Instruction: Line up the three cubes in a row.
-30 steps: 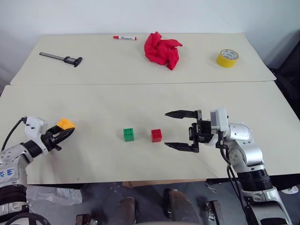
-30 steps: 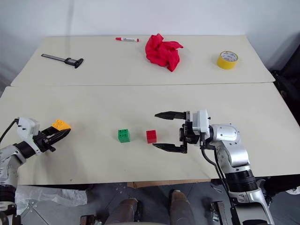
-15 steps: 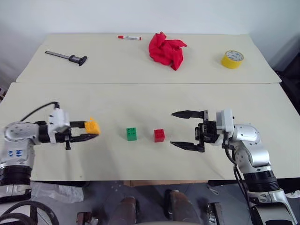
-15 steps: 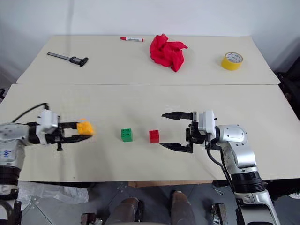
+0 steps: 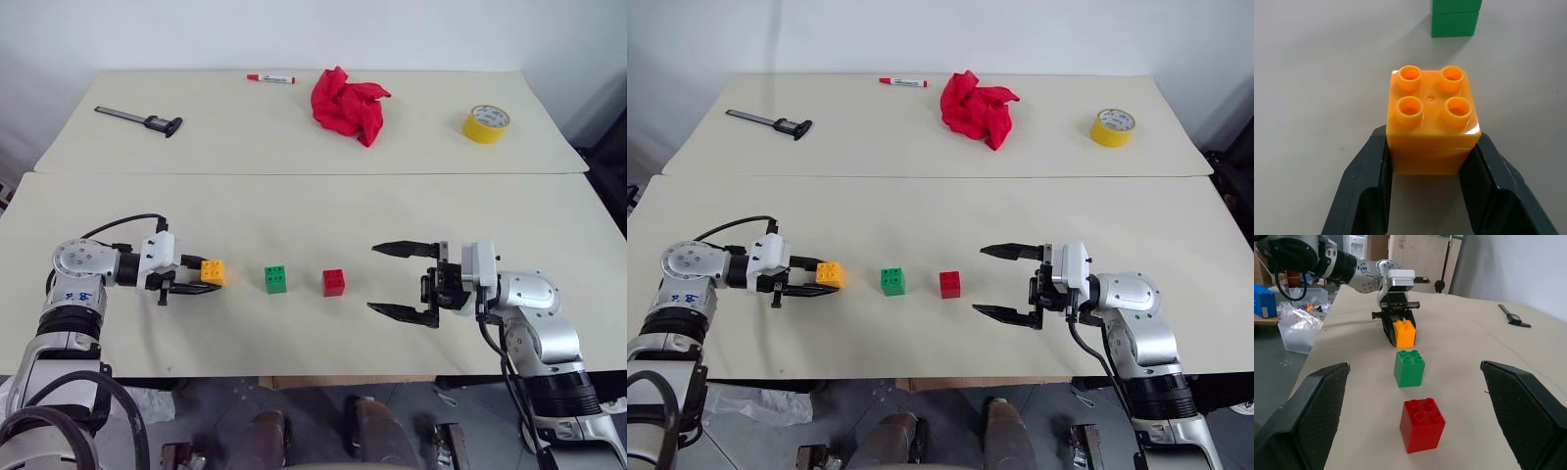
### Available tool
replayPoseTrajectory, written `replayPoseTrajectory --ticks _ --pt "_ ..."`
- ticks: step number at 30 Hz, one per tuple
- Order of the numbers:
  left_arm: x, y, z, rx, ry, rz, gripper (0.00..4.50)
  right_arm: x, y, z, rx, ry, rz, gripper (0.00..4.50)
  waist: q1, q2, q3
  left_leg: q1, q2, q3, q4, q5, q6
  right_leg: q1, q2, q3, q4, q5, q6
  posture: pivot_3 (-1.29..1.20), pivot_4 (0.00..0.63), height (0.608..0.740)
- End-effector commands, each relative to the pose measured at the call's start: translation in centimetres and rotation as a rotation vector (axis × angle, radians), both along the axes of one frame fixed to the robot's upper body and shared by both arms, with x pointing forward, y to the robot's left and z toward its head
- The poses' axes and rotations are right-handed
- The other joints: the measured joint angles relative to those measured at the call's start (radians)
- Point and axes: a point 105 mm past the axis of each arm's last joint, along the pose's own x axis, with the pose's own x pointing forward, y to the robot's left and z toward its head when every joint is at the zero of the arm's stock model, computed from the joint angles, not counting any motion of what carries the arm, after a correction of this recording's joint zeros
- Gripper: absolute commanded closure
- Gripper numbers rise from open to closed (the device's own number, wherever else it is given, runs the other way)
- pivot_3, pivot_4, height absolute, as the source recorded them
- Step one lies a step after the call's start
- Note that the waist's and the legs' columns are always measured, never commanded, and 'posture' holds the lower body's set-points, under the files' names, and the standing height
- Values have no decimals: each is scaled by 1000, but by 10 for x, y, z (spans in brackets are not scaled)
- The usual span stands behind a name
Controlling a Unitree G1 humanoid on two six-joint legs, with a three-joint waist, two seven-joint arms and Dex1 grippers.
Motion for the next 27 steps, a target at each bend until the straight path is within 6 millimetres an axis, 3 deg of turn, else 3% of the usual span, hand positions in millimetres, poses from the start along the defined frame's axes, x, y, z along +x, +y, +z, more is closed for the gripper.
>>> replayPoseTrajectory --ticks 1,2,10,17,22,27 --pt "-15 1 -9 47 124 -92 3000 -2 -2 8 -5 -44 -1 0 0 0 0 0 0 0 0 0 0 0 0 0 0 0 0 0 150 740" --pt "-16 1 -9 51 124 -98 2288 -2 -3 8 -6 -42 -2 0 0 0 0 0 0 0 0 0 0 0 0 0 0 0 0 0 150 740" --pt "-14 16 8 -16 5 -7 111 3 0 6 -11 -40 25 0 -5 0 0 0 1 0 0 0 0 0 0 0 0 0 0 0 150 740" --pt "-42 52 48 -188 -101 187 111 2 3 20 52 -67 80 0 -17 1 0 0 4 0 -1 -1 -1 -1 -3 2 -1 0 0 0 150 740" --pt "-64 56 64 -199 -122 255 111 -1 10 25 49 -54 158 0 -14 1 1 0 3 -1 0 -1 -1 1 -4 4 -2 0 0 0 150 740" --pt "-59 54 77 -237 -200 327 111 1 5 13 -67 -36 205 0 1 1 1 0 3 -3 0 -1 -1 1 -4 7 -2 0 -1 0 150 740"
